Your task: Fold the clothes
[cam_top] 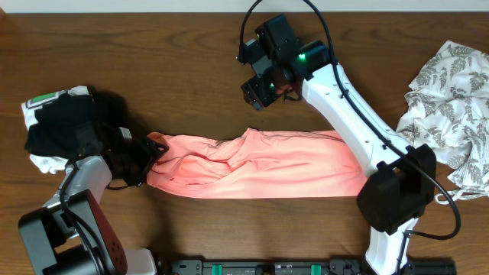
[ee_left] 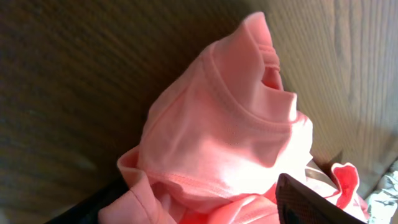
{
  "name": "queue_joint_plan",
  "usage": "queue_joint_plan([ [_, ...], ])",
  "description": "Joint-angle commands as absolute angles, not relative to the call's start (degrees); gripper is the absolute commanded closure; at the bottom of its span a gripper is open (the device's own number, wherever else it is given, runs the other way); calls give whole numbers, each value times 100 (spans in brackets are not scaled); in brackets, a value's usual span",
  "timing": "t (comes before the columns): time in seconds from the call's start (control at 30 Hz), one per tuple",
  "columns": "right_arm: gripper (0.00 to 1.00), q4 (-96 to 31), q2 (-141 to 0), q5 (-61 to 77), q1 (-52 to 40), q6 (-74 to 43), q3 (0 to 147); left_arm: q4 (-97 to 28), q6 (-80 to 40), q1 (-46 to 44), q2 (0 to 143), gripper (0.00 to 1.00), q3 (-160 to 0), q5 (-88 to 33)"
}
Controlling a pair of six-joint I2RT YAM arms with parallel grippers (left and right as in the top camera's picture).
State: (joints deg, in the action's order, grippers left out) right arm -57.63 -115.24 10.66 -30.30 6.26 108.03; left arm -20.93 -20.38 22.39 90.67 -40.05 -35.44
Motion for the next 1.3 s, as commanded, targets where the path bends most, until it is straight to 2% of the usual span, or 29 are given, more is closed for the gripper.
queue_joint_plan([
  [0.0,33,-5791,-11583,1098,-3052,604,10796,-2032,-2069,2215,9251,27,-3885,-3319],
  [0.33,36,-6073,-11577,1107,-3105,574,10798,-1651,-2086,2213,9813,28,-3885,-3299],
  [0.4,37,-6119,-11570,1179,-3111,576,10798,-1581,-2086,2213,9970,32,-3885,-3301],
  [0.5,38,-6154,-11559,1350,-3116,576,10798,-1435,-2082,2213,10151,44,-3885,-3301],
  [0.6,39,-6184,-11522,1398,-3116,576,10798,-1258,-2082,2213,10265,52,-3885,-3301],
  [0.8,39,-6222,-11332,1396,-3116,578,10798,-989,-2060,2215,10276,85,-3885,-3304],
  [0.97,39,-6226,-11187,1393,-3114,578,10798,-996,-1909,2215,10265,94,-3887,-3365],
  [1.27,39,-6263,-10763,878,-3006,228,10798,-1177,-1804,2217,9734,94,-3887,-3557],
])
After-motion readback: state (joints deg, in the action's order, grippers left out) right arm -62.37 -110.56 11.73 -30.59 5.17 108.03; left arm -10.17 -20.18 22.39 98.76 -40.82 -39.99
